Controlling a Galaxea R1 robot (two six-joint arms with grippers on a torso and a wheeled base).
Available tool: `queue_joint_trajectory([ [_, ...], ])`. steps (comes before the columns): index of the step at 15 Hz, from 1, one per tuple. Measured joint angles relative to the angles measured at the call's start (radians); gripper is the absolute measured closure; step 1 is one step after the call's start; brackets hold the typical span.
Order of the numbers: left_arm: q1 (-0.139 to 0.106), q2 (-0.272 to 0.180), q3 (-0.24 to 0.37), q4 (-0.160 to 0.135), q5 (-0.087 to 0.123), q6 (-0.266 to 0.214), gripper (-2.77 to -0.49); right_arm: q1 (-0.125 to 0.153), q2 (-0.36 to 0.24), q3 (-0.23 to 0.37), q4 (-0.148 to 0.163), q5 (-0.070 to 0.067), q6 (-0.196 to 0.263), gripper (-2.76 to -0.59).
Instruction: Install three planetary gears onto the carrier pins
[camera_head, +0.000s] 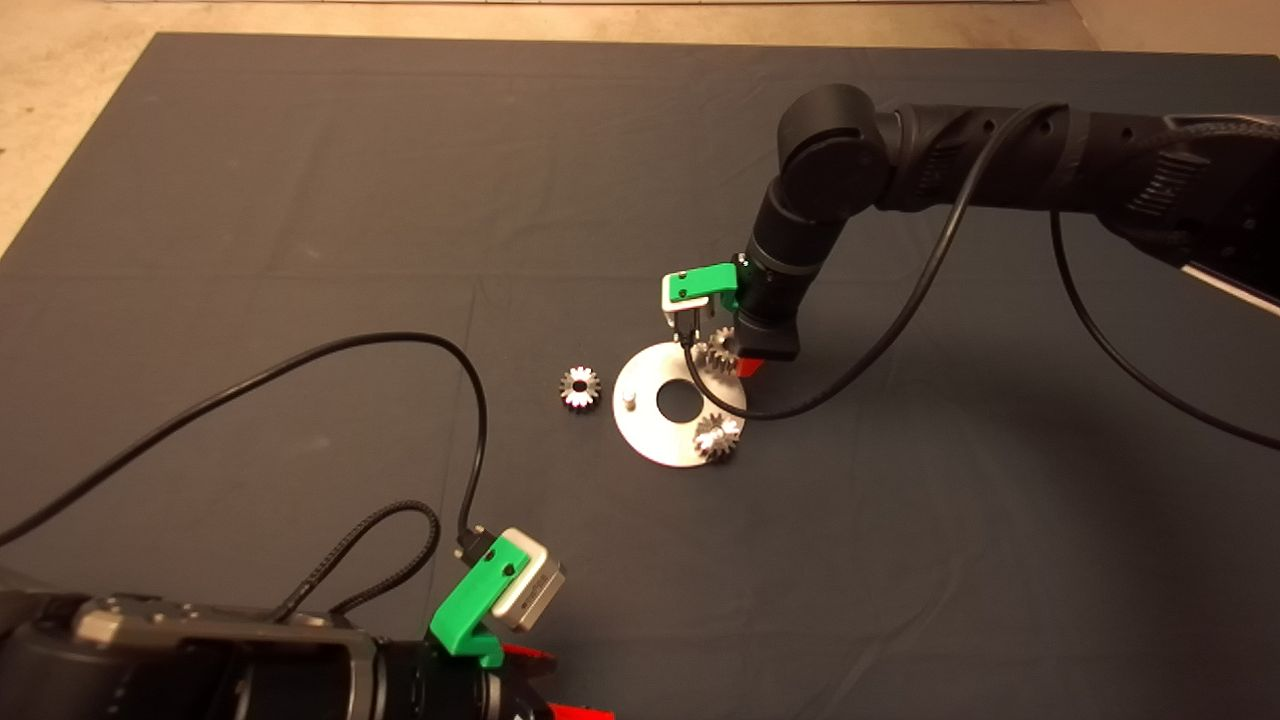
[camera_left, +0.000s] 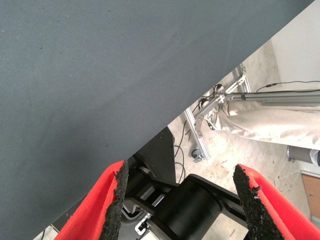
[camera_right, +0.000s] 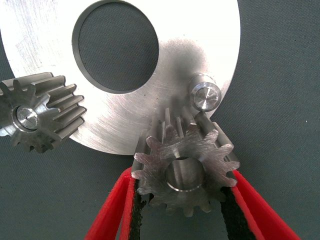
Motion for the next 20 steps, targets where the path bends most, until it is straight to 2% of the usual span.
queue_joint_trajectory([
  [3, 0.0, 0.0, 0.0, 0.0, 0.0, 0.0, -1.46, 0.0, 0.004, -0.002, 0.0, 0.001, 0.0, -0.97],
  [5, 0.0, 0.0, 0.0, 0.0, -0.001, 0.0, -1.46, 0.0, 0.006, -0.007, 0.0, 0.021, 0.0, -0.97],
  [7, 0.0, 0.0, 0.0, 0.0, 0.0, 0.0, -1.46, 0.0, 0.011, -0.013, 0.0, 0.023, 0.0, -0.97],
  [9, -0.001, 0.003, 0.0, 0.0, 0.0, 0.0, -1.46, 0.0, 0.029, -0.047, 0.001, 0.026, 0.0, -0.97],
  [11, -0.003, 0.003, 0.0, 0.0, -0.001, 0.0, -1.46, 0.001, 0.048, -0.076, 0.001, 0.05, 0.0, -0.97],
  [12, -0.003, 0.003, 0.0, 0.0, 0.0, 0.0, -1.46, 0.001, 0.053, -0.085, 0.001, 0.055, 0.0, -0.97],
  [15, -0.003, 0.004, 0.0, 0.0, -0.001, 0.0, -1.46, 0.008, 0.059, -0.094, 0.001, 0.055, -0.001, -0.97],
  [18, -0.003, 0.006, 0.0, 0.0, -0.004, 0.0, -1.46, 0.035, 0.058, -0.097, 0.0, 0.055, -0.001, -0.97],
  [20, -0.003, 0.006, 0.0, 0.0, -0.007, 0.0, -1.46, 0.045, 0.057, -0.097, 0.001, 0.051, -0.001, -0.97],
])
